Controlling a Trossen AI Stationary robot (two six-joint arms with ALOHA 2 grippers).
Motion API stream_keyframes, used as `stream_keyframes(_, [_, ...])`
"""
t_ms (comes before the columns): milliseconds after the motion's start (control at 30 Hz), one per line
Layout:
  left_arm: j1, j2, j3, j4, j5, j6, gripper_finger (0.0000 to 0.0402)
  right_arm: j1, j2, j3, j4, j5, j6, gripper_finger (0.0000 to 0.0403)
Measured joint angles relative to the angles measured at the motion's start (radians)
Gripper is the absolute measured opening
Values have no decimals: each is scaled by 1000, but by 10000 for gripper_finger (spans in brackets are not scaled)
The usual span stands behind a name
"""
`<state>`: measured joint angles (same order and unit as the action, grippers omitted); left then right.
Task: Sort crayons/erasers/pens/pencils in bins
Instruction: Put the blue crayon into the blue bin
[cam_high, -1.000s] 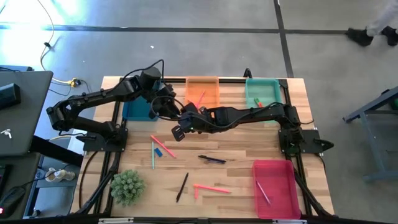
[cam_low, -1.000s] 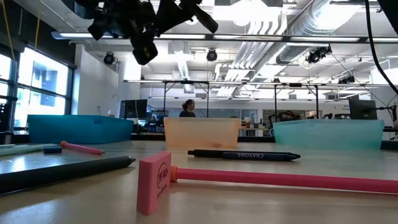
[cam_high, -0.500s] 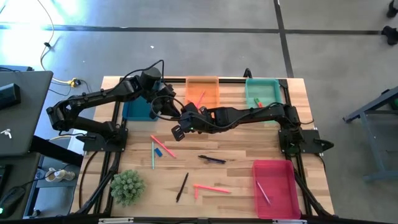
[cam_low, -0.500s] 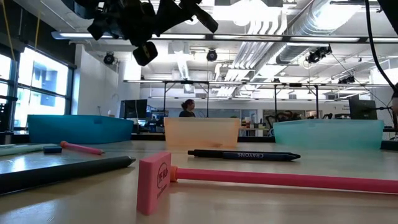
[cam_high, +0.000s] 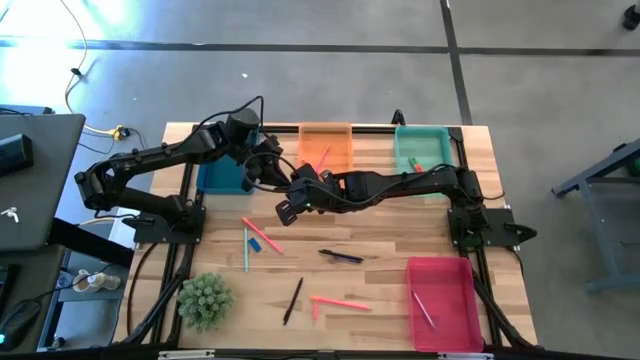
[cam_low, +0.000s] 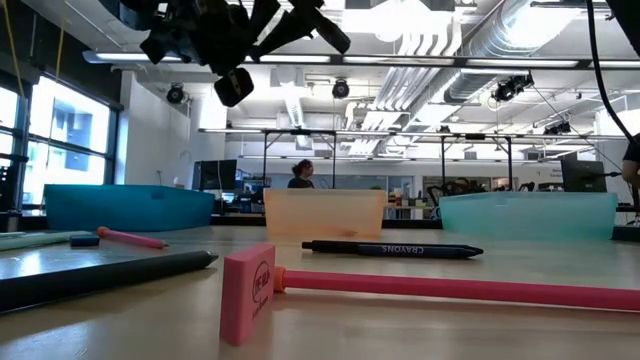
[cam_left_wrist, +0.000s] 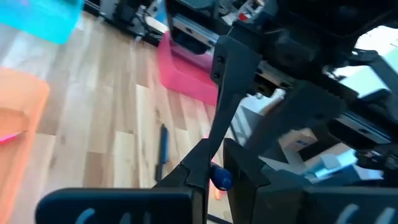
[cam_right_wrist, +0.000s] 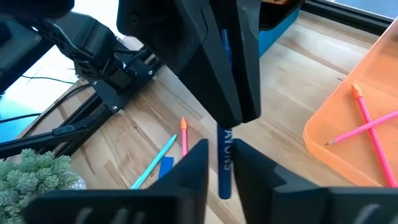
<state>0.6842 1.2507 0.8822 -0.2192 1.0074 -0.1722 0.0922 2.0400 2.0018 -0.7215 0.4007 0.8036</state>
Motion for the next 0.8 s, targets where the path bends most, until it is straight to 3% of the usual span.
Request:
stream_keyframes(333, [65,0,0,-26,-105,0,21,-31,-14,0,-73,-35,-20,169])
stream_keyframes(500, [126,0,0,-108,-214,28,21,-56,-42,0,-136,-33,-65,180])
stream_keyframes(800, [235,-10,9,-346,-511,108,21,-100,-75,0,-222,-33,-204,181])
